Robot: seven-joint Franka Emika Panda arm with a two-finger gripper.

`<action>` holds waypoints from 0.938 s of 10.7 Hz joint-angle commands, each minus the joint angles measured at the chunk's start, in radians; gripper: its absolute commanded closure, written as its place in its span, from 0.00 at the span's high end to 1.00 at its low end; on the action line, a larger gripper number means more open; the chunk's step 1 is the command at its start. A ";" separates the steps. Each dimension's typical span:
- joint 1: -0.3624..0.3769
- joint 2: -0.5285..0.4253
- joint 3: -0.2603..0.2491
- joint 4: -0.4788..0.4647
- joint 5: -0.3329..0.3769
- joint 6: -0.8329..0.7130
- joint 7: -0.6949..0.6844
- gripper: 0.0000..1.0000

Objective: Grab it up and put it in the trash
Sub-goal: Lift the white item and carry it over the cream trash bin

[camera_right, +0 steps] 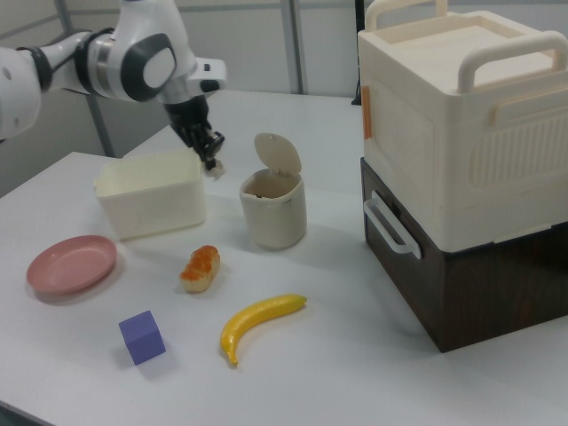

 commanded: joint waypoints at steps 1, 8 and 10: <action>-0.015 0.131 -0.008 0.031 -0.034 0.239 -0.021 0.11; -0.022 0.149 -0.051 0.019 -0.035 0.363 0.065 1.00; 0.004 0.071 -0.037 0.006 -0.032 0.062 0.065 1.00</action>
